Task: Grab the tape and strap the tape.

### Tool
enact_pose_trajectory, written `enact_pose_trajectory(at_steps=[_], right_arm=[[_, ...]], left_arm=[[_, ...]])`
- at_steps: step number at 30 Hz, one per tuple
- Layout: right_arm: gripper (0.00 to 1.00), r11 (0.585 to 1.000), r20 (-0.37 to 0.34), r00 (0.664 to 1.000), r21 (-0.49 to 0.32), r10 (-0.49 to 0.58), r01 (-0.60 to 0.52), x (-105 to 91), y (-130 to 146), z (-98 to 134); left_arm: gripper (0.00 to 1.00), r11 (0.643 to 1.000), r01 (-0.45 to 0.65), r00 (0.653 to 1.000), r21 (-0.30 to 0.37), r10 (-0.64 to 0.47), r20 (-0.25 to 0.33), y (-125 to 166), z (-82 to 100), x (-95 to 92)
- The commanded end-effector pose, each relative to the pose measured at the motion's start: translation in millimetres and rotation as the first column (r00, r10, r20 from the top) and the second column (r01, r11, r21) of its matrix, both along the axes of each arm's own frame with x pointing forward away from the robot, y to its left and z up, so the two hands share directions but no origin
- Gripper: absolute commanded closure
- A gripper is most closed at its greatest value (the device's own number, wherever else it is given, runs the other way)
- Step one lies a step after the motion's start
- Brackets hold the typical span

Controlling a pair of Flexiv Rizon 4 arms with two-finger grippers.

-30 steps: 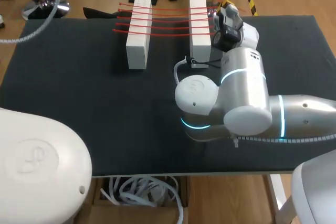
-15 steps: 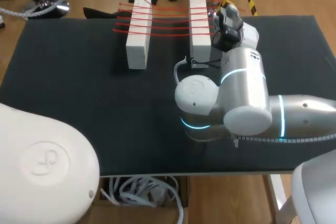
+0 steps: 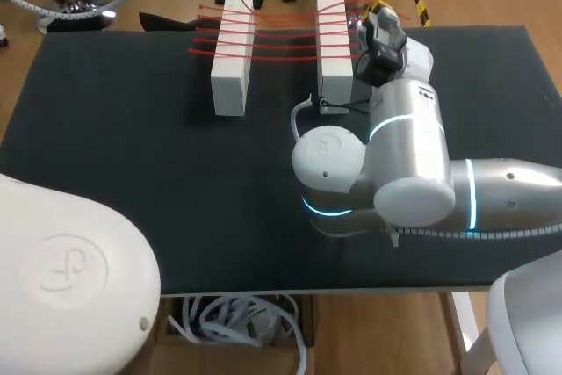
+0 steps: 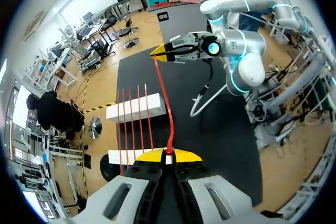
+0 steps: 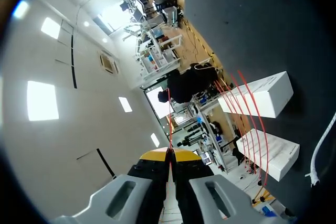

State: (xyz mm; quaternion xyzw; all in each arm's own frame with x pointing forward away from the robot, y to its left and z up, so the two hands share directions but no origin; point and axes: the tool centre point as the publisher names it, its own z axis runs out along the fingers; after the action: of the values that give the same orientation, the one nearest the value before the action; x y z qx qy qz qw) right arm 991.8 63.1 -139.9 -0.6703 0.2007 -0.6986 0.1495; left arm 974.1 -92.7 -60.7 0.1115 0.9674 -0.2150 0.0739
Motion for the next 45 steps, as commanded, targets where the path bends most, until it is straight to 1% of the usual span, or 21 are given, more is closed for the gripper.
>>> enact_pose_trajectory(at_steps=[1, 8, 23, 24, 25, 26, 27, 28, 29, 30, 31, 32, 33, 34, 35, 36, 45], right_arm=[[1.0, 1.0, -0.006, 1.0, -0.002, 0.001, -0.001, -0.4, -1, 2], [1.0, 1.0, -0.006, 1.0, -0.002, 0.001, -0.001, -0.4, -1, 2], [1.0, 1.0, -0.006, 1.0, -0.002, 0.001, -0.001, -0.4, -1, 2], [1.0, 0.997, 0.012, 1.0, -0.075, -0.002, 0.003, -0.6, -1, 3], [1.0, 0.991, 0.012, 1.0, -0.137, 0.005, -0.004, -1.4, -1, 4], [1.0, 0.977, 0.029, 0.999, -0.214, 0.014, -0.007, -2.1, 0, 5], [1.0, 0.962, 0.04, 0.999, -0.272, 0.018, -0.007, -2.1, -1, 6], [1.0, 0.94, 0.042, 0.999, -0.341, 0.032, -0.016, -3.1, 1, 9], [1.0, 0.918, 0.06, 0.998, -0.397, 0.035, -0.008, -4.6, 2, 11], [1.0, 0.883, 0.077, 0.996, -0.469, 0.039, 0.002, -6.3, 4, 16], [1.0, 0.849, 0.07, 0.997, -0.528, 0.043, 0.0, -7.6, 5, 19], [1.0, 0.834, 0.082, 0.996, -0.551, 0.024, 0.025, -8.6, 7, 22], [1.0, 0.848, 0.072, 0.997, -0.53, 0.017, 0.023, -9.6, 9, 27], [1.0, 0.846, 0.062, 0.998, -0.534, 0.019, 0.017, -10.4, 10, 30], [1.0, 0.858, 0.078, 0.997, -0.513, 0.0, 0.04, -10.5, 11, 33], [1.0, 0.878, 0.078, 0.997, -0.476, -0.004, 0.041, -11.3, 11, 37], [1.0, 0.878, 0.078, 0.997, -0.476, -0.004, 0.041, -11.3, 11, 37]], left_arm=[[1.0, 1.0, -0.004, 1.0, 0.004, 0.004, -0.004, 0, -0.2, -0.1], [1.0, 1.0, -0.007, 1.0, 0.016, 0.007, -0.014, 0, -1.3, 0.0], [1.0, 1.0, -0.007, 1.0, 0.016, 0.007, -0.014, 0, -1.3, 0.0], [1.0, 1.0, -0.007, 1.0, 0.016, 0.007, -0.014, 0, -1.3, 0.0], [1.0, 1.0, -0.007, 1.0, 0.016, 0.007, -0.014, 0, -1.3, 0.0], [1.0, 1.0, -0.007, 1.0, 0.016, 0.007, -0.014, 0, -1.3, 0.0], [1.0, 1.0, -0.007, 1.0, 0.016, 0.007, -0.014, 0, -1.3, 0.0], [1.0, 1.0, -0.007, 1.0, 0.016, 0.007, -0.014, 0, -1.3, 0.0], [1.0, 1.0, -0.007, 1.0, 0.016, 0.007, -0.014, 0, -1.3, 0.0], [1.0, 1.0, -0.007, 1.0, 0.016, 0.007, -0.014, 0, -1.3, 0.0], [1.0, 1.0, -0.007, 1.0, 0.016, 0.007, -0.014, 0, -1.3, 0.0], [1.0, 1.0, -0.007, 1.0, 0.016, 0.007, -0.014, 0, -1.3, 0.0], [1.0, 1.0, -0.007, 1.0, 0.016, 0.007, -0.014, 0, -1.3, 0.0], [1.0, 1.0, -0.007, 1.0, 0.016, 0.007, -0.014, 0, -1.3, 0.0], [1.0, 1.0, -0.007, 1.0, 0.016, 0.007, -0.014, 0, -1.3, 0.0], [1.0, 1.0, -0.007, 1.0, 0.016, 0.007, -0.014, 0, -1.3, 0.0], [1.0, 1.0, -0.007, 1.0, 0.016, 0.007, -0.014, 0, -1.3, 0.0]])
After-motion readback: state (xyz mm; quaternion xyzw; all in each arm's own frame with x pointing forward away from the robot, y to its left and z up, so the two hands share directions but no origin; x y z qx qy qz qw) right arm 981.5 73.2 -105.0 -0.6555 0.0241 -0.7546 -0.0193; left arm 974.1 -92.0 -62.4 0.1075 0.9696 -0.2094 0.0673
